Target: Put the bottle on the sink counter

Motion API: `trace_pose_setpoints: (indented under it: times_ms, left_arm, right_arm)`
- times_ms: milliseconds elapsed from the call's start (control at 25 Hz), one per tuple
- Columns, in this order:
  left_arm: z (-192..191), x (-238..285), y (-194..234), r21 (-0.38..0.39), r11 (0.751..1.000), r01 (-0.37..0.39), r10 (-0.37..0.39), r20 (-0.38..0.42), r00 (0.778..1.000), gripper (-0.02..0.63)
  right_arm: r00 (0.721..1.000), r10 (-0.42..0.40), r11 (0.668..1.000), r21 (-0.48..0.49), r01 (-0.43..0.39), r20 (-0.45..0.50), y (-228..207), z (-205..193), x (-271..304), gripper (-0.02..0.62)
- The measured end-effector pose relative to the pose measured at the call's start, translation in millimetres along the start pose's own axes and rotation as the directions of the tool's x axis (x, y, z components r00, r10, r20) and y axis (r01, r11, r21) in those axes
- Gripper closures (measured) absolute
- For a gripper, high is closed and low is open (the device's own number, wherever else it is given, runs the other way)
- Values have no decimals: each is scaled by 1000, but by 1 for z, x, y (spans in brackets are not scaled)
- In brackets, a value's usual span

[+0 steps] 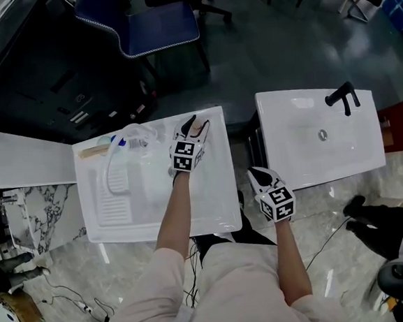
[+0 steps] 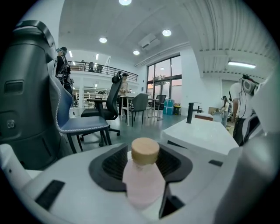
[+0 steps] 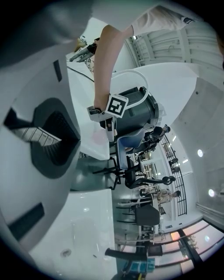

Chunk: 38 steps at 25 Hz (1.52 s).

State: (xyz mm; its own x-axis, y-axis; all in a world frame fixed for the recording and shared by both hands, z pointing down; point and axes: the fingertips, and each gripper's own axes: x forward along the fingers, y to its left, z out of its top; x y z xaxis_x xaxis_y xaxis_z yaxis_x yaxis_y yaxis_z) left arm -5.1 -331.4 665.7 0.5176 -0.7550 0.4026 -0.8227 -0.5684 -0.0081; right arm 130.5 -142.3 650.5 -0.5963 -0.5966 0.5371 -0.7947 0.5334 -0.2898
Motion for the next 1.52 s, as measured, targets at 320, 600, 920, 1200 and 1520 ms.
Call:
trace_pose_setpoints:
  times_ms: [320,600,920,1200,1520]
  left_arm:
    - [8,1,-1,29,1000,12,-12,19,1000,373]
    - [15,-7,-2,36,999,7,-8,32,999,341]
    - [34,-34,-4,61,998,-7,3,64,998,341]
    - [38,-66,-17,33,999,11,-13,74,997,341]
    - [33,-116,-30,-40,999,33,-30,90,996,341]
  right_arm:
    - [1000,-26,1000,6,25,9,-1,-2,-7,591]
    - [998,-41,999,17,40,41,7,4,-12,591]
    - [997,-35,999,20,33,71,25,13,-5,591]
    - [994,-25,999,26,22,110,42,33,4,591]
    - [990,-9,999,41,3,138,65,47,17,591]
